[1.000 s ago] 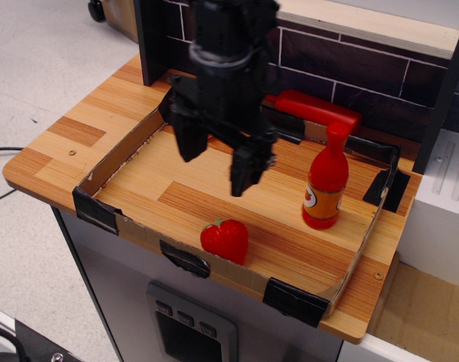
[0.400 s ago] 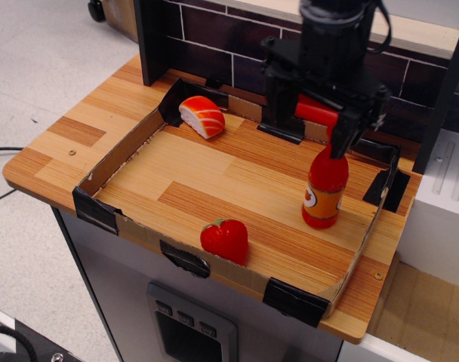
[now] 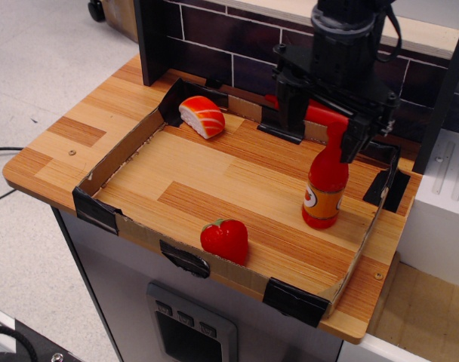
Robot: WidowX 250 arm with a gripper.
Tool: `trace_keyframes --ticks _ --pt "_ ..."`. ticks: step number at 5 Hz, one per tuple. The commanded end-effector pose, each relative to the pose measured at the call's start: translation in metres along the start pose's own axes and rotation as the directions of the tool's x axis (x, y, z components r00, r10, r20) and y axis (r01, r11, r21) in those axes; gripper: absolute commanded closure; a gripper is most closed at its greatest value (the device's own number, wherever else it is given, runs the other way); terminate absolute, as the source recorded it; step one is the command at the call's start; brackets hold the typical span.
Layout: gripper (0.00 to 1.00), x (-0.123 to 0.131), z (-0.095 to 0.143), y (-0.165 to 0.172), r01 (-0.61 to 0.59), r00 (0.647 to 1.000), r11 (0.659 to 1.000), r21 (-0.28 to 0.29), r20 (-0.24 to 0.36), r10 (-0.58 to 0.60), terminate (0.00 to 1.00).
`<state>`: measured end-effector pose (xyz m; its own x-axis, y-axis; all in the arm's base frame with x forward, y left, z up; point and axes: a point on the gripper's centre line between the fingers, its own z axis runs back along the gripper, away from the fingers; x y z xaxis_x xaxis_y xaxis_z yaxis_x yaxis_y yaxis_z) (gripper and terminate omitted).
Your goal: Topple hot sauce bottle
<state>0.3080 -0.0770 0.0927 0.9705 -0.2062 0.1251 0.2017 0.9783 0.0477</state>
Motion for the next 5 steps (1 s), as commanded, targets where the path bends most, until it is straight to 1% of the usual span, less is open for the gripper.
trace_keyframes --ticks 1,2,3,4,5 --pt "1.00 0.024 0.006 -0.004 -0.023 0.997 1.000 0.006 0.079 0.022 0.00" --pt "1.00 0.023 0.006 -0.005 -0.035 0.997 0.999 0.000 0.070 0.035 0.00" --pt "1.00 0.017 0.014 -0.001 -0.046 0.998 0.999 -0.023 0.049 0.047 0.00" --pt "1.00 0.013 0.016 0.000 -0.056 0.997 0.998 -0.022 0.052 0.057 0.00" --pt "1.00 0.007 0.023 0.003 -0.139 0.990 0.990 -0.007 0.005 0.139 0.00"
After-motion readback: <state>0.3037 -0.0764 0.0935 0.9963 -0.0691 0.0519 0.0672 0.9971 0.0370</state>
